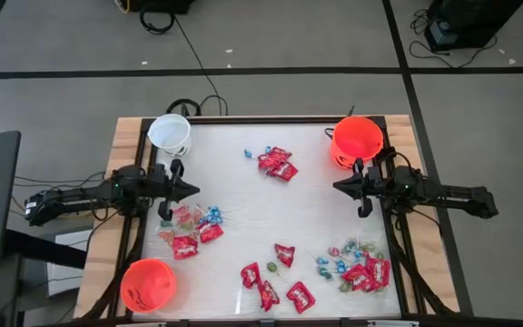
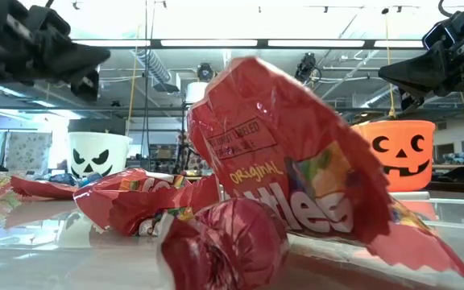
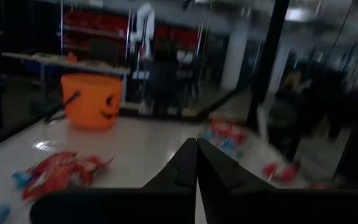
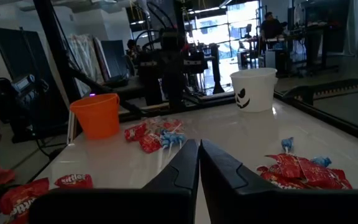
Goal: Sort candy by brand, put in halloween buckets
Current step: Put the red candy into the top orange bucket
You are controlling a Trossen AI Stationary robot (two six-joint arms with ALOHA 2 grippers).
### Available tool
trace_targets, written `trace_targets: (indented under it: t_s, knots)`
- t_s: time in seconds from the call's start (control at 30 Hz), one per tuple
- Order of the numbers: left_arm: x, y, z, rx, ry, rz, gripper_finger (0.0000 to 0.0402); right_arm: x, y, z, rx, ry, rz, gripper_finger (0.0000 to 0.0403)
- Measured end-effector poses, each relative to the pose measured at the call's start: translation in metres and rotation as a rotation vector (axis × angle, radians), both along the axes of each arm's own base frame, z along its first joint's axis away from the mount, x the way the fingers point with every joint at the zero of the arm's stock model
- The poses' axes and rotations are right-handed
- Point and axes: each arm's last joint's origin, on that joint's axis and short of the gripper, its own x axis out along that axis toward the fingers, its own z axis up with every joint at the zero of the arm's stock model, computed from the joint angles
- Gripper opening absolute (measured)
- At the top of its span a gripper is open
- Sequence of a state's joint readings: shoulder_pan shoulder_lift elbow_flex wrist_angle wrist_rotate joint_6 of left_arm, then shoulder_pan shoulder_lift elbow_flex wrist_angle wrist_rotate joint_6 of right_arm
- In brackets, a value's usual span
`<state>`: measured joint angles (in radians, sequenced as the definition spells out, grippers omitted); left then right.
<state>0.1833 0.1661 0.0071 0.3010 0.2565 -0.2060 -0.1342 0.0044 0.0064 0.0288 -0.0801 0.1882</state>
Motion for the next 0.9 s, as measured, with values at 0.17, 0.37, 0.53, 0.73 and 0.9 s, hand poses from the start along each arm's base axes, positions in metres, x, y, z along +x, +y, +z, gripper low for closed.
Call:
trace_targets:
  t_s: [0.17, 0.37, 0.53, 0.73, 0.9]
  knots:
    - [-0.002, 0.000, 0.008, -0.092, -0.080, -0.021, 0.0017, 0.000, 0.000, 0.000, 0.000, 0.000, 0.000, 0.0029]
    - [-0.001, 0.003, 0.004, -0.332, -0.033, 0.041, 0.0017, 0.000, -0.002, 0.003, 0.002, -0.029, -0.076, 0.0029]
    - [0.000, 0.004, -0.001, -0.571, 0.009, 0.061, 0.0017, -0.004, -0.006, 0.020, 0.285, -0.257, -0.174, 0.0027]
    - [0.000, 0.005, 0.003, -0.578, -0.040, 0.091, 0.0017, -0.006, -0.010, 0.025, 0.622, -0.399, -0.248, 0.0027]
    - [0.002, 0.006, 0.000, -0.673, -0.017, 0.091, 0.0017, -0.001, -0.010, 0.021, 0.724, -0.366, -0.225, 0.0027]
